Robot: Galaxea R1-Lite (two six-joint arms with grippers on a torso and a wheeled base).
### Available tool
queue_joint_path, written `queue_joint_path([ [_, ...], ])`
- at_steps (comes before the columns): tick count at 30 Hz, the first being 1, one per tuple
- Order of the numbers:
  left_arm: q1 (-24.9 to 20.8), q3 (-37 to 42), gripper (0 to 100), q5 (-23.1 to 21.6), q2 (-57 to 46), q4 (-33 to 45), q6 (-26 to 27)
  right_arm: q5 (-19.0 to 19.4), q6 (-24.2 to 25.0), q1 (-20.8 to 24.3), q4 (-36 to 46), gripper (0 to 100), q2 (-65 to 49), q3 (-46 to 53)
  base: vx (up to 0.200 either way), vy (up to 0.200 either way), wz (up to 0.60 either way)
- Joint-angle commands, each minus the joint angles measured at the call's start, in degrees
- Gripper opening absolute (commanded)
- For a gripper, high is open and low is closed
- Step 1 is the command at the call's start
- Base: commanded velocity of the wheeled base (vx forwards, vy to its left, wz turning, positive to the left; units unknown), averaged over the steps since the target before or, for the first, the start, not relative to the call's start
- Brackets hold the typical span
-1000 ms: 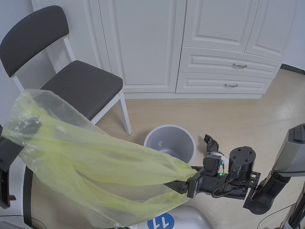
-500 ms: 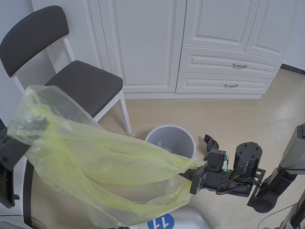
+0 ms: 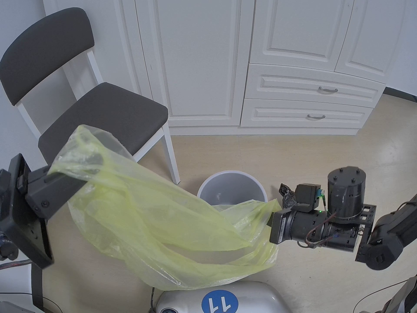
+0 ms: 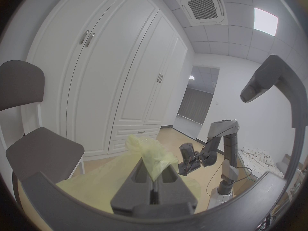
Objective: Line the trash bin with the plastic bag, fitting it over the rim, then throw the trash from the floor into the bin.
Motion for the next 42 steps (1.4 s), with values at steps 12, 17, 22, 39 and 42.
queue_joint_path([
  [12, 11.1, -3.6, 0, 5.4, 19.4, 4.2, -2.8, -10.8, 4.5, -0.9, 13.1, 0, -21.1, -12.1, 0.0, 0.0, 0.0],
  [17, 13.8, -3.9, 0, 5.6, 23.8, 4.4, -2.7, -10.9, 1.2, -0.8, 15.5, 0, -23.8, -11.3, 0.0, 0.0, 0.0],
  [22, 14.4, -3.1, 0, 5.7, 24.5, 4.2, -2.2, -10.9, -1.7, -0.8, 15.8, 0, -25.0, -10.1, 0.0, 0.0, 0.0],
  [39, 13.8, 5.7, 0, -0.1, 23.5, -10.5, 2.4, -16.3, -21.3, 4.6, 37.3, 0, -33.2, -5.5, 0.0, 0.0, 0.0],
  [42, 13.8, 6.0, 0, -1.1, 24.0, -11.0, 2.6, -16.3, -22.3, 4.6, 37.7, 0, -32.9, -4.9, 0.0, 0.0, 0.0],
])
